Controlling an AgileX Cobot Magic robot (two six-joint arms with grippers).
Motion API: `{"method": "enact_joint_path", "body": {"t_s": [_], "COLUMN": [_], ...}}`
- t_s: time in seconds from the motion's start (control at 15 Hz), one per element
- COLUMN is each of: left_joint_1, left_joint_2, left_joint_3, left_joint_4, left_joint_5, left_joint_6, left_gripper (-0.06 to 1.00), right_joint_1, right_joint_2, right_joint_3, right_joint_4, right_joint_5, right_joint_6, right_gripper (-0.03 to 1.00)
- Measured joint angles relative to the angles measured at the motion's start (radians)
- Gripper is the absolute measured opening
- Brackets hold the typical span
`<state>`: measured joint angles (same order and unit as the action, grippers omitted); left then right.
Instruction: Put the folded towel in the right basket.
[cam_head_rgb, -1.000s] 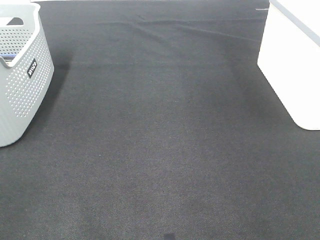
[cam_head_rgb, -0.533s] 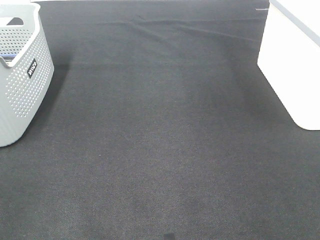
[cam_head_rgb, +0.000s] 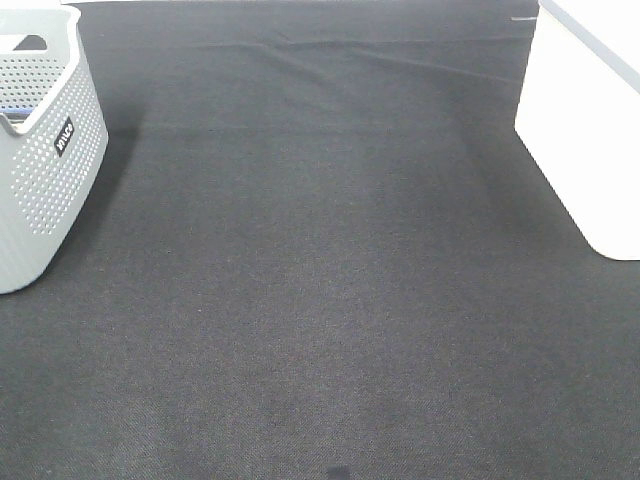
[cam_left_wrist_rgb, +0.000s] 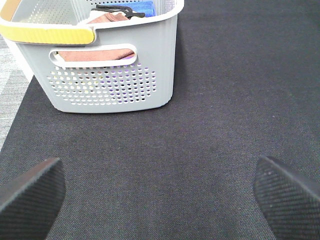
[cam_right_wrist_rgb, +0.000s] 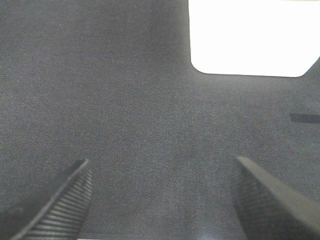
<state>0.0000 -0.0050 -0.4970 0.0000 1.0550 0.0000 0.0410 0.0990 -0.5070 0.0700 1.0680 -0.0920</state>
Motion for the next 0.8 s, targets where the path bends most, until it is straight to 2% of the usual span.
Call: {"method": "enact_joint_path", "body": {"t_s": [0.8], "left_joint_1": [0.0], "left_joint_2": [0.0], "left_joint_3": [0.0], "left_joint_4": [0.0], "left_joint_5": [0.0], "left_joint_6": [0.0], "left_gripper": [0.97], "right_joint_1": [-0.025], "right_joint_2": [-0.106], "right_joint_3": [0.0], "right_joint_4": [0.011], "right_joint_5": [0.0], "right_joint_6": [0.0], "right_gripper": [0.73]}}
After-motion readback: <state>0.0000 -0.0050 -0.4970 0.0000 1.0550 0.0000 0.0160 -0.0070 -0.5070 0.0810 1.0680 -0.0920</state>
